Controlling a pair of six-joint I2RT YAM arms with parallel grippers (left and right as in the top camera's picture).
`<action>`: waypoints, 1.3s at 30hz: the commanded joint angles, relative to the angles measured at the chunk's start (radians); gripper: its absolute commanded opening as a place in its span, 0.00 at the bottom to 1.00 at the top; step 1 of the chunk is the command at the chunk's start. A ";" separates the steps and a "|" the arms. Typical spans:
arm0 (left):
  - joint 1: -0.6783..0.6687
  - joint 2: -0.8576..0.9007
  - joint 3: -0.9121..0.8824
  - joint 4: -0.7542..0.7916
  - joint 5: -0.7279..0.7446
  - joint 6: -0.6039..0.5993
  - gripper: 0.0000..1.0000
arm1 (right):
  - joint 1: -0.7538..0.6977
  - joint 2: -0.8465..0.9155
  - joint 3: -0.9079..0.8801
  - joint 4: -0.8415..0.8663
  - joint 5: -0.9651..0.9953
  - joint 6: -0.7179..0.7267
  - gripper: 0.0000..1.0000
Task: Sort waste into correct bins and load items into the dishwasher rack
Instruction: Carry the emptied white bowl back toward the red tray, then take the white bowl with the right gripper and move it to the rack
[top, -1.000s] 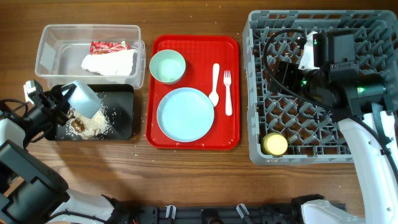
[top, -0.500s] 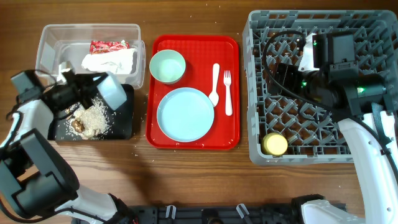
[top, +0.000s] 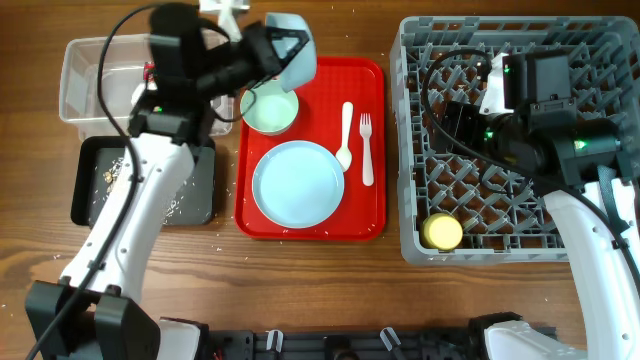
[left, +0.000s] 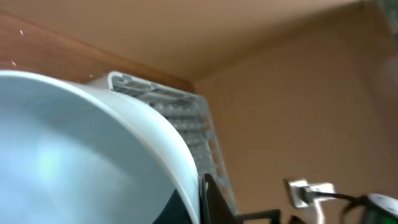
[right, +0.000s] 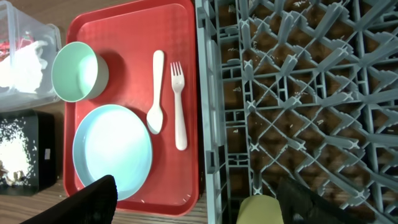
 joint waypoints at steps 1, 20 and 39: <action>-0.135 -0.012 0.034 -0.076 -0.386 0.276 0.04 | -0.002 -0.005 0.015 0.003 -0.008 -0.028 0.84; -0.375 0.500 0.033 -0.061 -0.739 0.940 0.27 | -0.002 0.037 0.015 0.008 -0.008 -0.027 0.84; -0.030 -0.001 0.035 -0.473 -0.573 0.418 0.48 | 0.232 0.590 0.132 0.608 0.022 0.270 0.65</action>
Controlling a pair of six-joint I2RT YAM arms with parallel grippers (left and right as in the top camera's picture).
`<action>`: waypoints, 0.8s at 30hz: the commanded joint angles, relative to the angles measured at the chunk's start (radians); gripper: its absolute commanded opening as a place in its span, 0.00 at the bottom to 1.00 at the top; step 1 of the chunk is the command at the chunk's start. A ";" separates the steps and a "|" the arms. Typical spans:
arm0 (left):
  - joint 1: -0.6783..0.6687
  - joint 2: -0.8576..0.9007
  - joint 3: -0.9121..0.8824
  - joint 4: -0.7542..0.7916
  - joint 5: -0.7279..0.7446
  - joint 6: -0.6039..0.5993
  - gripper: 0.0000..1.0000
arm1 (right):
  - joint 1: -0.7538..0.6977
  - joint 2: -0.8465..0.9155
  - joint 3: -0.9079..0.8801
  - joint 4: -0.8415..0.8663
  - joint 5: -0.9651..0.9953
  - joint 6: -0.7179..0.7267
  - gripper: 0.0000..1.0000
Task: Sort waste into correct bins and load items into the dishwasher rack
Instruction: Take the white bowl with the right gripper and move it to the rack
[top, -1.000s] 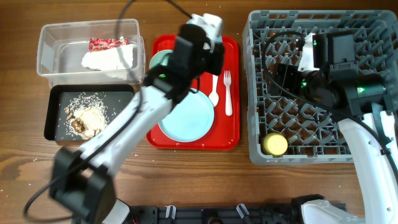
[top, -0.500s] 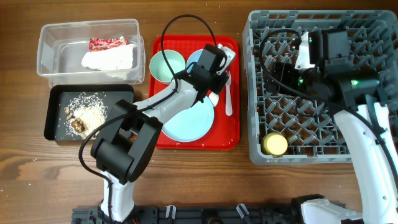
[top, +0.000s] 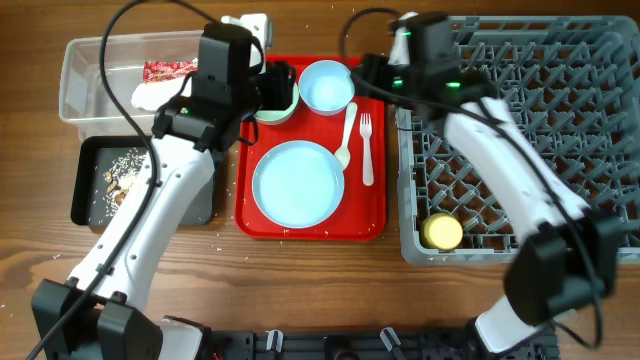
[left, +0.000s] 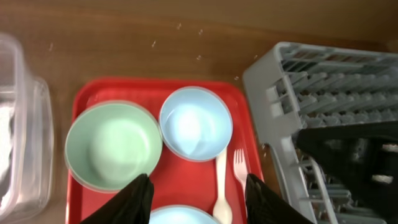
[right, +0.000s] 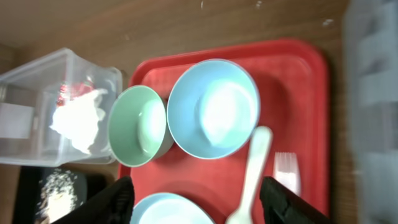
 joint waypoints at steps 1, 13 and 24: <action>0.090 -0.003 0.003 -0.052 0.013 -0.113 0.49 | 0.056 0.174 0.163 -0.058 0.128 0.080 0.65; 0.395 0.000 0.001 -0.222 0.001 -0.127 0.82 | 0.064 0.521 0.348 -0.156 0.252 0.082 0.37; 0.395 0.000 0.001 -0.228 0.001 -0.127 1.00 | 0.043 0.374 0.352 -0.218 0.237 0.007 0.04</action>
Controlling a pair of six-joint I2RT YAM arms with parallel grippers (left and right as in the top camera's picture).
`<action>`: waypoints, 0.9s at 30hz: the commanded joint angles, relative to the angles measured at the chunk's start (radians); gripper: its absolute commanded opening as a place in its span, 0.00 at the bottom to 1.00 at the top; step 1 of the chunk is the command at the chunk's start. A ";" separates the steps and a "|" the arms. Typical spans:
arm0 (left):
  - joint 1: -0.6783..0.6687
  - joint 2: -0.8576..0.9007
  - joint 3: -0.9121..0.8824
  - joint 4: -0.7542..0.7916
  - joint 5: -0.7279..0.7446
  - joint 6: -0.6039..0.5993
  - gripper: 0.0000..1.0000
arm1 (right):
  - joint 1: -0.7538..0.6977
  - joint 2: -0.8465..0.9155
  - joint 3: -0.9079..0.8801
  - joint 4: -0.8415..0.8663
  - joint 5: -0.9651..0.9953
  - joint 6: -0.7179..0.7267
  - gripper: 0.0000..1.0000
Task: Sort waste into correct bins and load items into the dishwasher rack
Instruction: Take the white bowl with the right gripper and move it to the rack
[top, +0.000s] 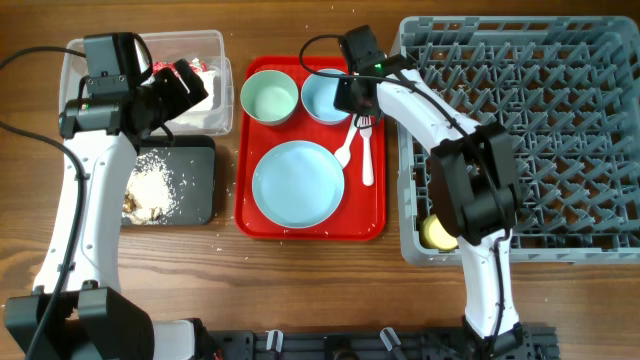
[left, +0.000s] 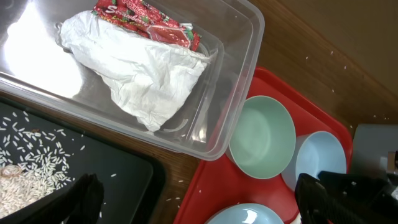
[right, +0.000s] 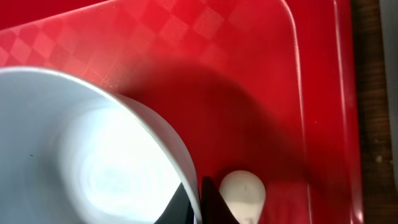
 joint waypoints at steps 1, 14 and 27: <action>0.002 0.000 0.001 0.000 0.001 0.002 1.00 | -0.020 -0.178 0.021 -0.036 0.006 -0.095 0.04; 0.002 0.000 0.001 0.000 0.001 0.002 1.00 | -0.136 -0.500 -0.031 -0.113 0.954 -0.466 0.11; 0.002 0.000 0.001 0.000 0.001 0.002 1.00 | -0.140 -0.268 -0.031 0.222 0.765 -0.535 0.25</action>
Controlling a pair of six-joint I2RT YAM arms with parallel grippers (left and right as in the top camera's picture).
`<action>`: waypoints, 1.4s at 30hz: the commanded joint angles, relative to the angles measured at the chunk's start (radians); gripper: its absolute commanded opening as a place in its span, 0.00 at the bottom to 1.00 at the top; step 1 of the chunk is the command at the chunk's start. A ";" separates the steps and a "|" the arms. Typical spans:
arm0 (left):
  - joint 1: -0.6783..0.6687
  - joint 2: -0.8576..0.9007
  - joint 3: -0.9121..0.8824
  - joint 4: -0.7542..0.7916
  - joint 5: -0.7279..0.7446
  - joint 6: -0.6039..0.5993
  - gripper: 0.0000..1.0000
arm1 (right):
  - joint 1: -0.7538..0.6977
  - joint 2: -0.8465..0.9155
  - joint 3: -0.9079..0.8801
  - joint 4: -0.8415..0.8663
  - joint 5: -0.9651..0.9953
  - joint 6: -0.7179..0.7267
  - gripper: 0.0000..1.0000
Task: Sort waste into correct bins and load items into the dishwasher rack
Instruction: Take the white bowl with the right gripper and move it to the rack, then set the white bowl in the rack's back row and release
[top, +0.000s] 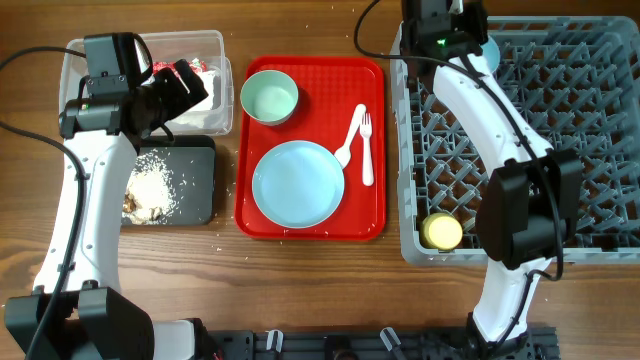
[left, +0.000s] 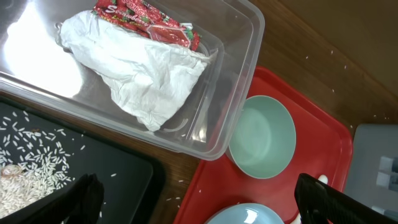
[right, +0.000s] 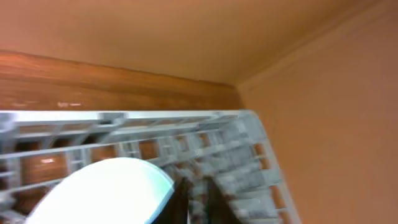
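Observation:
My right gripper (right: 198, 200) is shut on the rim of a light blue bowl (right: 102, 190), held tilted over the back left corner of the grey dishwasher rack (top: 520, 140). In the overhead view that gripper (top: 462, 35) is at the rack's far edge. On the red tray (top: 310, 225) are a green bowl (top: 270, 97), a blue plate (top: 297, 183), a white spoon (top: 350, 135) and a white fork (top: 366, 150). My left gripper (left: 199, 199) hangs open beside the clear bin (left: 236, 93), holding nothing.
The clear bin holds a white napkin (left: 143, 74) and a red wrapper (left: 146, 22). A black tray (top: 190, 195) with rice scraps lies in front of it. A yellow cup (top: 441, 232) sits in the rack's near left corner.
The blue bowl has left the red tray and is now held by my right gripper over the rack's back left corner. My left arm has not moved.
At first my left gripper held the blue bowl tilted above the tray, with my right arm over the rack. Then the bowl stood on the tray beside the green bowl. After that my right gripper was on its rim and my left was by the clear bin. Now the bowl is over the rack.

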 joint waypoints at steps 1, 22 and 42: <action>0.002 0.000 0.001 0.000 0.001 0.002 1.00 | -0.011 -0.056 0.001 -0.078 -0.266 0.296 0.39; 0.002 0.000 0.001 0.000 0.001 0.002 1.00 | -0.392 -0.111 -0.194 -0.335 -1.027 0.638 0.41; 0.002 0.000 0.001 0.000 0.001 0.002 1.00 | -0.389 -0.218 -0.186 -0.203 -0.968 0.526 0.04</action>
